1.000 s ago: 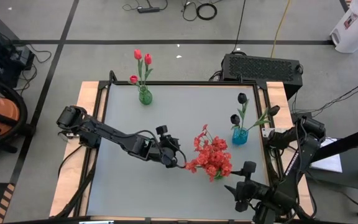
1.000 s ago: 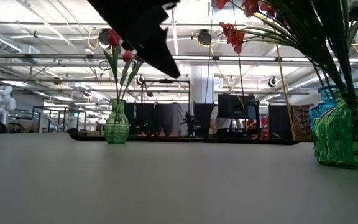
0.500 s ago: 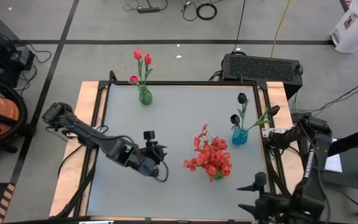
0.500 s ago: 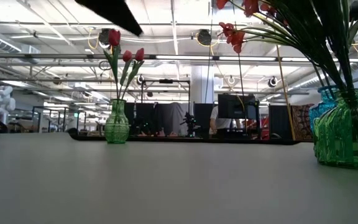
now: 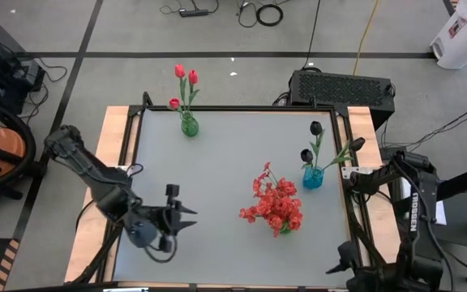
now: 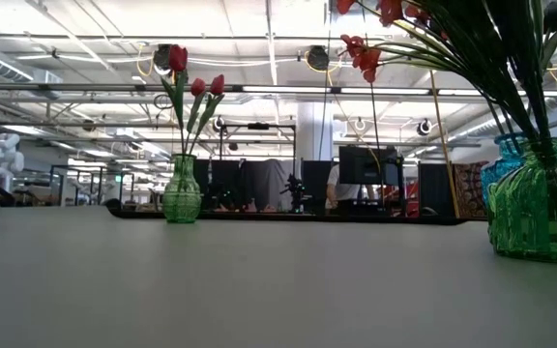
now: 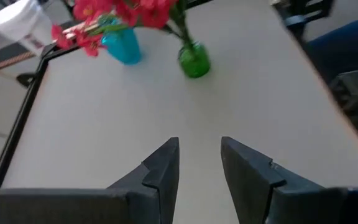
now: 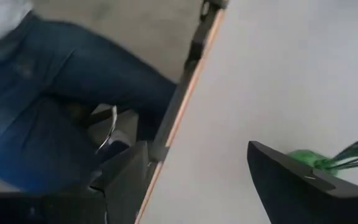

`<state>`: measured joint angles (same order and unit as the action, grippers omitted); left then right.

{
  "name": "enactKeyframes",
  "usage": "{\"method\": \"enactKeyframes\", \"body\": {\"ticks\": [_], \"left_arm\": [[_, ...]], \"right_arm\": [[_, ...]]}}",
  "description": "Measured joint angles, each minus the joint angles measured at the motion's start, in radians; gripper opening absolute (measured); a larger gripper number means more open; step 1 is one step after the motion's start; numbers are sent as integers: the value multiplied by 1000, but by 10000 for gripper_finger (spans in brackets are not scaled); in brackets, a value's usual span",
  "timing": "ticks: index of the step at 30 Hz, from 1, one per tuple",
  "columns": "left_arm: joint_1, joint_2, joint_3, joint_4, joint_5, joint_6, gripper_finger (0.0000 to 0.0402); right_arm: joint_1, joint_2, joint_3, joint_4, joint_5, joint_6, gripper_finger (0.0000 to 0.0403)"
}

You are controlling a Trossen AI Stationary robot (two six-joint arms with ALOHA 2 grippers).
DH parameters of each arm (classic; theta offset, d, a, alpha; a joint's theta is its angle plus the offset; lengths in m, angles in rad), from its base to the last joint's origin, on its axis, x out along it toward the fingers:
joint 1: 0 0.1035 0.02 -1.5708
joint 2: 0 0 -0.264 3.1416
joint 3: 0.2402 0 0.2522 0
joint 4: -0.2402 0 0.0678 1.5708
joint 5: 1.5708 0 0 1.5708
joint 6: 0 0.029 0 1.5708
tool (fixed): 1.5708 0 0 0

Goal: Sort flowers into vase by color
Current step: Return to Home Position

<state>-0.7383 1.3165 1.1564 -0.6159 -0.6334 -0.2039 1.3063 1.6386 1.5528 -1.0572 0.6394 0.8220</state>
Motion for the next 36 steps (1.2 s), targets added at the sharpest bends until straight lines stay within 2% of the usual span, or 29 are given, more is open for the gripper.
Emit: {"method": "enactKeyframes", "body": {"ticks": [4, 9, 13, 15, 18, 20, 22, 24, 28, 36], "left_arm": [[-47, -40, 0, -2, 0, -30, 128], [-72, -51, 0, 6, 18, -142, 128], [-76, -48, 0, 4, 61, -206, 128], [-76, -48, 0, 6, 72, -222, 128], [-75, -48, 0, 26, 72, -261, 128], [-75, -48, 0, 28, 72, -248, 128], [-75, -48, 0, 30, 71, -204, 128], [-75, -47, 0, 30, 65, -156, 128], [-75, -47, 0, 30, 55, -105, 128], [-65, -47, 0, 13, 13, -99, 128]], "right_arm": [[14, 0, 0, 25, -83, -15, 267], [19, 0, 0, 162, -185, -9, 267], [18, 1, -1, 286, -347, -292, 267], [16, 1, -1, 400, -495, -456, 267], [14, 1, 0, 545, -796, -674, 267], [14, 1, 0, 591, -989, -781, 267], [14, 1, -4, 613, -1121, -847, 267], [14, 1, -13, 604, -1162, -852, 267], [1, 1, -57, 608, -1136, -788, 267], [-85, -19, -197, 716, -1138, -758, 267]]}}
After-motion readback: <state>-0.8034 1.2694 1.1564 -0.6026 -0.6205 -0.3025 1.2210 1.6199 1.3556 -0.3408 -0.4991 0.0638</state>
